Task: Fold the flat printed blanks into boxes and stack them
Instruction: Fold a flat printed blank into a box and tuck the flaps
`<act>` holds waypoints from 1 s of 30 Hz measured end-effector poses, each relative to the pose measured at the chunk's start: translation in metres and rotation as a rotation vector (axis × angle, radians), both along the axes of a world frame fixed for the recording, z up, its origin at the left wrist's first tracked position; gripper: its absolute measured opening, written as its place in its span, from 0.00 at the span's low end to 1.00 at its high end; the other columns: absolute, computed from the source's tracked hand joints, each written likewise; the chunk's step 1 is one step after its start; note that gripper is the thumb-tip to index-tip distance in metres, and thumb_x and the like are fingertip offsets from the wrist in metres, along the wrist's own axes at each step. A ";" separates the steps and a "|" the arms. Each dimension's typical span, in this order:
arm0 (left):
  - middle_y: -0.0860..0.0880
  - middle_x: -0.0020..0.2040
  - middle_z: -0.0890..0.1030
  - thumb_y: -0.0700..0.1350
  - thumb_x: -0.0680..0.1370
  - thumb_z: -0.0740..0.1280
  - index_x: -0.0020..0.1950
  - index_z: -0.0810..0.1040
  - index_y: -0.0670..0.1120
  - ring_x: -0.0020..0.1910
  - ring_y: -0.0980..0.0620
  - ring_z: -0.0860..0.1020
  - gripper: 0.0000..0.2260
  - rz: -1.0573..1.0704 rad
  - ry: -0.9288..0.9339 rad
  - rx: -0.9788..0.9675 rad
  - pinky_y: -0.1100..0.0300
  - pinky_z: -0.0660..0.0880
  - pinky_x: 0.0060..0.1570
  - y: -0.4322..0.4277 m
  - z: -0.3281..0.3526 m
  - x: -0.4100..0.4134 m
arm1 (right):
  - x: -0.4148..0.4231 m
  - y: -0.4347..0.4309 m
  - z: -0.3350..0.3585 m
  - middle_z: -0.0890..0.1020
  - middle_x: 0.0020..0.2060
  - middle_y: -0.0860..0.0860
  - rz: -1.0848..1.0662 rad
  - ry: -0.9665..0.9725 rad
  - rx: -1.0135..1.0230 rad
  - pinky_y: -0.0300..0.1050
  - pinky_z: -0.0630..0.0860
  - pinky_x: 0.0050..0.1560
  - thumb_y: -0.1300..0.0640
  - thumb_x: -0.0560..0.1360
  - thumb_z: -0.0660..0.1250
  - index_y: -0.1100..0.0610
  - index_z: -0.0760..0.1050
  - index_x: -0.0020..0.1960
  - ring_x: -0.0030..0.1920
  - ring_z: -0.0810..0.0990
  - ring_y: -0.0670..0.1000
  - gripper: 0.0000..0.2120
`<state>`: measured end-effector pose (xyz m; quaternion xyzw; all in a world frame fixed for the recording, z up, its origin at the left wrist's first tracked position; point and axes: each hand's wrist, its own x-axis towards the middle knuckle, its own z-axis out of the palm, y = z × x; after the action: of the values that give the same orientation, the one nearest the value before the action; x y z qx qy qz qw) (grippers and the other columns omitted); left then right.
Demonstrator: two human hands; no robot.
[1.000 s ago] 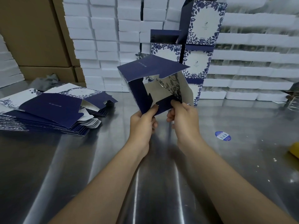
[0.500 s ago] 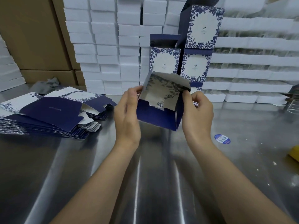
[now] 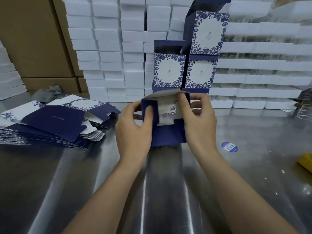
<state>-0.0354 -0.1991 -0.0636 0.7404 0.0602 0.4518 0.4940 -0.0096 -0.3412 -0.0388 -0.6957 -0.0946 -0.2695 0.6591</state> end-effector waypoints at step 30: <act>0.54 0.26 0.71 0.49 0.85 0.65 0.44 0.74 0.47 0.27 0.55 0.69 0.12 -0.245 0.225 -1.020 0.59 0.65 0.29 -0.020 -0.003 0.013 | 0.000 0.038 -0.025 0.76 0.25 0.47 0.297 0.460 0.223 0.42 0.69 0.35 0.51 0.83 0.67 0.56 0.79 0.39 0.28 0.75 0.45 0.16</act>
<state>-0.0222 -0.2187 -0.0665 0.4518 0.2377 0.2220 0.8307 -0.0101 -0.3033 -0.0640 -0.6404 -0.0133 -0.0142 0.7678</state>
